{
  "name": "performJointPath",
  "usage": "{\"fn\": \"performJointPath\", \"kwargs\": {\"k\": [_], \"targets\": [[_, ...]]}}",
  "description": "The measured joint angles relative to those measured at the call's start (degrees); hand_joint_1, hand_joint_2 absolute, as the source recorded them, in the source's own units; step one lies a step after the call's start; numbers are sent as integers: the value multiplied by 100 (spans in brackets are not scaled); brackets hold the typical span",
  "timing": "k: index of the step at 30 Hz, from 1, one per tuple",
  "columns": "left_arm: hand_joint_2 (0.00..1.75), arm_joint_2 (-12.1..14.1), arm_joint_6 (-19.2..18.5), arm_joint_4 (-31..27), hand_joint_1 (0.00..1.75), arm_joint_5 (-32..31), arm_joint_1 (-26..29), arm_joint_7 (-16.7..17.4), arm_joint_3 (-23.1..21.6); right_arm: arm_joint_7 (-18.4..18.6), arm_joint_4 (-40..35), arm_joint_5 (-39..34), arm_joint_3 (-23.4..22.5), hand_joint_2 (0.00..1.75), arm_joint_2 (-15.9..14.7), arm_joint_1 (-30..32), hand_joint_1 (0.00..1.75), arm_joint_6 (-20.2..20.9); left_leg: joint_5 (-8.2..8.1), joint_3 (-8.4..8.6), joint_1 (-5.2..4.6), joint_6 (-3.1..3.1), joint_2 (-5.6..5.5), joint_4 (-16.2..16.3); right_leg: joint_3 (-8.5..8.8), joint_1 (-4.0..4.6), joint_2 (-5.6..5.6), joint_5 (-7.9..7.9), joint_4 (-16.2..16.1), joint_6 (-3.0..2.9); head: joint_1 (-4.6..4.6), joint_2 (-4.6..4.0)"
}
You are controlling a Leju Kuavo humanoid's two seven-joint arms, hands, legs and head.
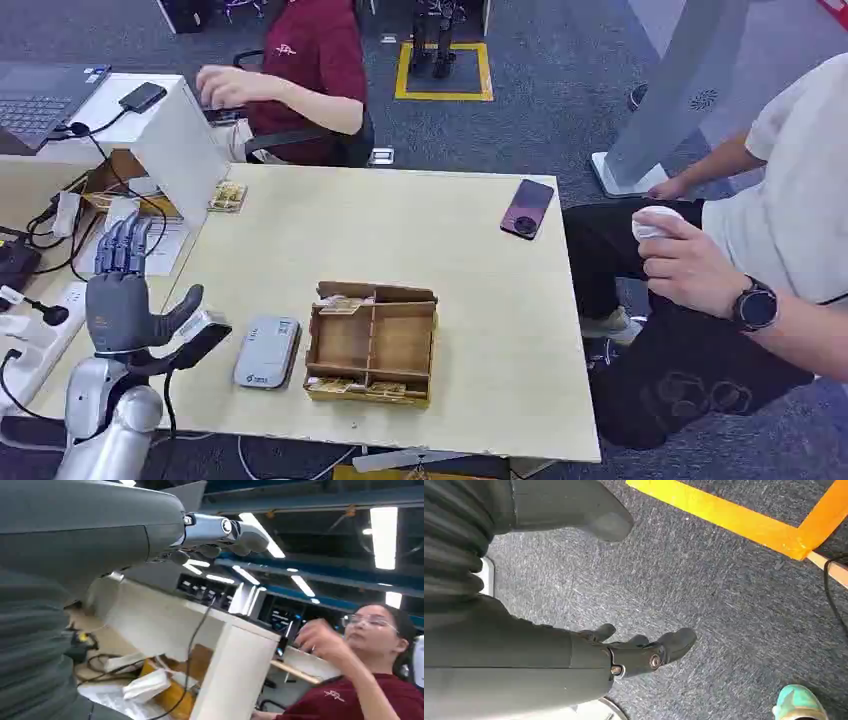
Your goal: Pass the card to the sensor for recognition and then transmit it.
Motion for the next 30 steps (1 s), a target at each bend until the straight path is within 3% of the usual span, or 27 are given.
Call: {"fn": "performJointPath", "kwargs": {"k": [12,30], "targets": [[175,-230,577,840,0,-1553,-804,636,-1010,-2,24,265,-44,175,-2,-32,0,103,0,-2,-1,0,0,1,2,-1,0,4,0,4,0,0],[175,-81,623,925,0,-1365,-657,569,-1104,20,29,527,-44,175,74,-91,0,15,3,-7,0,3,-3,0,3,0,-4,3,4,3,0,-2]]}}
